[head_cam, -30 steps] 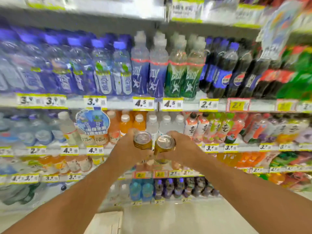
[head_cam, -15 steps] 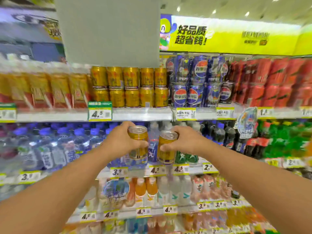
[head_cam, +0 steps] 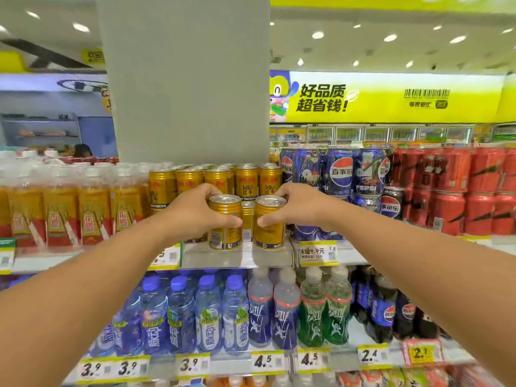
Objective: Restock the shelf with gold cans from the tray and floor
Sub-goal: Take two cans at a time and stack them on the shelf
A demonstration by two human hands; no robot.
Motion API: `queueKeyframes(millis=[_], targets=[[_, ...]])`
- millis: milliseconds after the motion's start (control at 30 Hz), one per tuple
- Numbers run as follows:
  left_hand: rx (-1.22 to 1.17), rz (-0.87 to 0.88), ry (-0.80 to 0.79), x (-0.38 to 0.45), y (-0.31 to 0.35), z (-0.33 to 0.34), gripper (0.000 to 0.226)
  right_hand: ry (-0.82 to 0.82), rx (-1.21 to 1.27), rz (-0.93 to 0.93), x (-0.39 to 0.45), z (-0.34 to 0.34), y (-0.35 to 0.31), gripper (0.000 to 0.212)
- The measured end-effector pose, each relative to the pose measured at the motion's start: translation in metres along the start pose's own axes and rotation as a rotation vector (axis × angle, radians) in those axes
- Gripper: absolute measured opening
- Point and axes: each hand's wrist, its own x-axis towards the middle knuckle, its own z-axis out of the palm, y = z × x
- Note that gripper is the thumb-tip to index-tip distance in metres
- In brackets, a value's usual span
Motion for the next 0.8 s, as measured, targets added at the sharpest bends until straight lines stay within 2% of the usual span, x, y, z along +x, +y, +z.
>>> queueKeyframes(millis=[67,167,233,333,433,667,800], targets=[[0.026,-0.009,-0.007,0.012,-0.001,-0.003,0.080,0.040,0.021,-0.018,0.014,-0.006,-0.006,0.076],[0.035,-0.027,-0.006,0.026,-0.005,-0.006,0.088,0.082,0.088,-0.042,0.031,-0.013,-0.015,0.084],[0.013,-0.022,-0.007,0.033,-0.010,-0.007,0.085,0.123,0.128,-0.055,0.043,-0.014,-0.019,0.091],[-0.014,-0.005,-0.013,0.040,-0.017,-0.007,0.076,0.185,0.134,-0.049,0.056,-0.010,-0.026,0.090],[-0.011,0.021,-0.043,0.045,-0.021,-0.007,0.082,0.196,0.118,-0.023,0.069,-0.004,-0.032,0.089],[-0.045,0.077,-0.059,0.054,-0.023,-0.008,0.070,0.213,0.184,0.056,0.090,0.002,-0.043,0.065],[-0.041,0.078,-0.092,0.057,-0.030,-0.009,0.075,0.217,0.137,0.069,0.094,0.006,-0.046,0.068]])
